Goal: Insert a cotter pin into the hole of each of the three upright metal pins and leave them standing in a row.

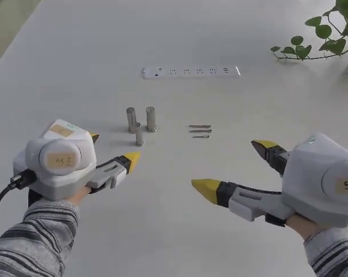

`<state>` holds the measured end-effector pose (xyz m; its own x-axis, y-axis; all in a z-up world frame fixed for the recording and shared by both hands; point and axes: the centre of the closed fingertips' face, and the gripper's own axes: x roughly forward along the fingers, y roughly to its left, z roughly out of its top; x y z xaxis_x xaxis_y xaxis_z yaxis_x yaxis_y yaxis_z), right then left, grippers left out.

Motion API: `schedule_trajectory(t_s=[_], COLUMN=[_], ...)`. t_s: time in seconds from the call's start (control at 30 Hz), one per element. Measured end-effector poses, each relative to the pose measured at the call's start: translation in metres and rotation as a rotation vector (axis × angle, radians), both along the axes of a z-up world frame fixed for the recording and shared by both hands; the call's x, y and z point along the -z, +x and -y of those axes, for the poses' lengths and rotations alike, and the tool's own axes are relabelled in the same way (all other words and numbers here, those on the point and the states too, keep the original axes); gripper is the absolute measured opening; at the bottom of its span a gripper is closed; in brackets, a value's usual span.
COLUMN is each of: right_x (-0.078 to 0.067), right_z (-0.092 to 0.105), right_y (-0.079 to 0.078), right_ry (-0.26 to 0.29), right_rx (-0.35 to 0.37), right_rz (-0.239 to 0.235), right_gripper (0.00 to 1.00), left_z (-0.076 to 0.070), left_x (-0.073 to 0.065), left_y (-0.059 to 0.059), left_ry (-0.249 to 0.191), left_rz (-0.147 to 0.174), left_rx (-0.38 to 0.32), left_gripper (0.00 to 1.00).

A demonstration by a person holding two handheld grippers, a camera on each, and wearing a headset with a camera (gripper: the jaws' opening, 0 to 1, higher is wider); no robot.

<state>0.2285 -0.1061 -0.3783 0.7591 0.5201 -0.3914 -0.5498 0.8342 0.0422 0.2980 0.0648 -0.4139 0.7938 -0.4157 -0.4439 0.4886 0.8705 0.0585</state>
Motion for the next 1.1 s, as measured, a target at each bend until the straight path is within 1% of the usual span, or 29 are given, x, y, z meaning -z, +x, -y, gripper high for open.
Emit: schedule_trajectory(t_s=[0.07, 0.1, 0.13, 0.2, 0.3, 0.4, 0.5, 0.57, 0.6, 0.63, 0.7, 0.77, 0.83, 0.93, 0.97, 1.03, 1.1], right_x=[0.002, 0.005, 0.005, 0.007, 0.010, 0.013, 0.016, 0.017, 0.018, 0.019, 0.023, 0.027, 0.028, 0.029, 0.028, 0.027, 0.028], right_z=[-0.001, -0.001, -0.002, -0.004, -0.006, -0.006, -0.005, -0.005, -0.004, -0.004, -0.005, -0.007, -0.009, -0.012, -0.012, -0.012, -0.011], right_y=[0.001, 0.003, 0.004, 0.006, 0.007, 0.008, 0.009, 0.010, 0.011, 0.011, 0.012, 0.012, 0.013, 0.015, 0.016, 0.017, 0.018], right_ry=[0.000, 0.004, 0.008, 0.015, 0.005, 0.003, 0.006, 0.010, 0.012, 0.014, 0.032, 0.043, 0.046, 0.070, 0.076, 0.074, 0.069], right_rx=[-0.001, 0.006, 0.005, 0.002, -0.008, -0.009, -0.003, 0.001, 0.006, 0.010, 0.018, 0.020, 0.020, 0.019, 0.019, 0.017, 0.018], right_rz=[-0.011, -0.023, -0.023, -0.029, -0.039, -0.050, -0.061, -0.064, -0.068, -0.070, -0.081, -0.096, -0.098, -0.114, -0.114, -0.111, -0.113], right_gripper=[0.86, 0.86, 0.86, 0.86, 0.86, 0.86, 0.85, 0.85, 0.85, 0.84, 0.83, 0.83, 0.82, 0.82, 0.82, 0.81, 0.81], left_z=[0.003, 0.003, 0.004, 0.006, 0.011, 0.015, 0.018, 0.021, 0.023, 0.024, 0.027, 0.030, 0.033, 0.035, 0.035, 0.035, 0.034], left_x=[0.004, 0.007, 0.009, 0.012, 0.015, 0.021, 0.026, 0.030, 0.034, 0.037, 0.040, 0.043, 0.045, 0.048, 0.050, 0.053, 0.055], left_y=[0.006, 0.012, 0.015, 0.023, 0.034, 0.042, 0.051, 0.054, 0.056, 0.058, 0.061, 0.065, 0.069, 0.072, 0.074, 0.074, 0.074], left_ry=[0.011, 0.022, 0.026, 0.025, 0.030, 0.041, 0.034, 0.029, 0.018, 0.010, 0.029, 0.021, 0.002, 0.002, 0.003, 0.008, 0.014], left_rz=[0.004, 0.005, 0.002, 0.003, 0.014, 0.011, 0.008, 0.000, -0.021, -0.033, -0.025, -0.031, -0.034, -0.033, -0.038, -0.047, -0.049], left_rx=[0.011, 0.016, 0.019, 0.024, 0.046, 0.068, 0.082, 0.092, 0.092, 0.090, 0.106, 0.109, 0.111, 0.119, 0.120, 0.117, 0.118], left_gripper=[0.48, 0.46, 0.45, 0.43, 0.40, 0.37, 0.33, 0.30, 0.29, 0.27, 0.25, 0.23, 0.21, 0.18, 0.17, 0.17, 0.15])
